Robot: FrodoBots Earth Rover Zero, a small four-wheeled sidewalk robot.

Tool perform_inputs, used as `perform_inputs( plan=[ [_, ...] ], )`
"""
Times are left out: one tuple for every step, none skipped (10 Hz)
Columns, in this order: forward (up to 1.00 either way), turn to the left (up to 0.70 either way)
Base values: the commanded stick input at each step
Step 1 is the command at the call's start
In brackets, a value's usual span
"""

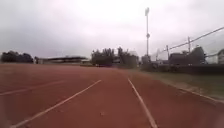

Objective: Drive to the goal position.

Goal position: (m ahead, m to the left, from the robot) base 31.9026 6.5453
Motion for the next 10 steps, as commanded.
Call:
perform_inputs(
  plan=[
    [0.7,0.0],
    [0.7,0.0],
    [0.7,0.0],
    [0.7,0.0],
    [0.7,0.0],
    [0.7,0.0],
    [0.7,0.0],
    [0.7,0.0],
    [0.7,0.0],
    [0.7,0.0]
  ],
)
